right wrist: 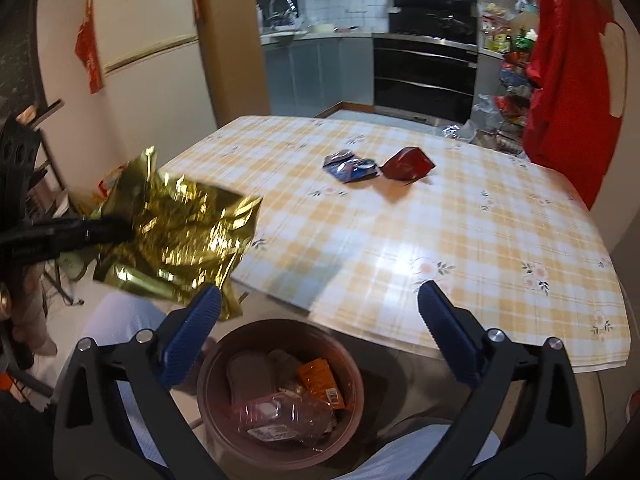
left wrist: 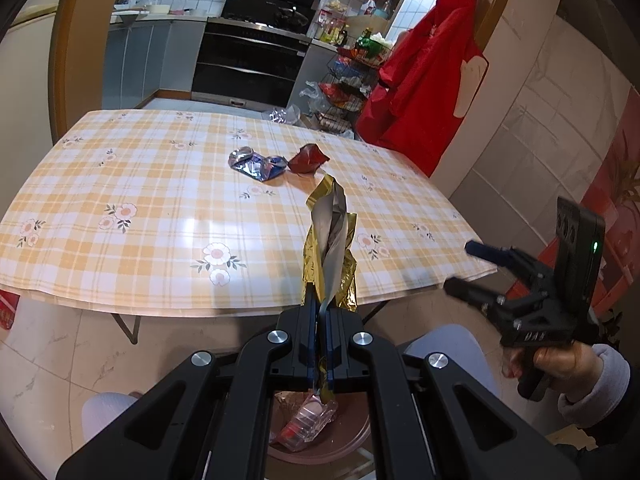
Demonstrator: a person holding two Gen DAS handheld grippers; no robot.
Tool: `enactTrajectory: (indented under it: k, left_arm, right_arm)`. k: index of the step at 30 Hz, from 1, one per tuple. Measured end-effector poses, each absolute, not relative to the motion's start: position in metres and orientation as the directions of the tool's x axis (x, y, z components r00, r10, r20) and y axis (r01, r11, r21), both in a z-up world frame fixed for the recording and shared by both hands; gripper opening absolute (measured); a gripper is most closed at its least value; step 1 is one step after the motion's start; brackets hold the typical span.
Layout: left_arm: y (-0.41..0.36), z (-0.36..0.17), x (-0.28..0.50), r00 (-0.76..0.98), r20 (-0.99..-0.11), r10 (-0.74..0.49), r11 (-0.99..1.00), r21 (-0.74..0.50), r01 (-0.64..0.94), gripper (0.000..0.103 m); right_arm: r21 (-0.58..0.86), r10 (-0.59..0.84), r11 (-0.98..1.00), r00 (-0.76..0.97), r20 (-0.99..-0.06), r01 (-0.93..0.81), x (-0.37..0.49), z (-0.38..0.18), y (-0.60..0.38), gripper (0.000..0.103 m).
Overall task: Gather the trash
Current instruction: 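Lower the gold foil wrapper into the bin and open the left gripper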
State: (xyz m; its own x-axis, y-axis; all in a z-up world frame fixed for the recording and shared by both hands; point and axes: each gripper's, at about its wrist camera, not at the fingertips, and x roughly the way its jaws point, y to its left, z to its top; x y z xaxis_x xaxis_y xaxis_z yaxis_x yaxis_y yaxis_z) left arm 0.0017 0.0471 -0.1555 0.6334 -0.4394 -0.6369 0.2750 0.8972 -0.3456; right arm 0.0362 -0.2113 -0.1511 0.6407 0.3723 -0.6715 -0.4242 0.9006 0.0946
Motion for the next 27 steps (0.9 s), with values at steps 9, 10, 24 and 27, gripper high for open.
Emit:
enactTrajectory:
  k: [9,10,24,27]
  left_arm:
    - [0.029,-0.175,0.007,0.57,-0.672,-0.472,0.881,-0.352,0.315,0.005]
    - [0.026,-0.179,0.008,0.558,-0.681,-0.475,0.88,-0.35,0.322,0.01]
    - [0.041,-0.185,0.021,0.637,-0.683,-0.358,0.933,-0.292,0.212,0.083]
    - [0.044,-0.184,0.025,0.645,-0.686,-0.337,0.94,-0.281,0.193,0.086]
  right_arm:
    - [0.149,0.367,0.921,0.67,-0.645,-0.361,0.042,-0.151,-0.235,0.097]
    - [0.155,0.366,0.922,0.671,-0.645,-0.354,0.043,-0.151,-0.238,0.097]
    - [0.186,0.328,0.943,0.681,-0.655,-0.275,0.047,-0.16,-0.266,0.097]
    - [0.186,0.324,0.944,0.677,-0.661,-0.271,0.049,-0.163,-0.266,0.097]
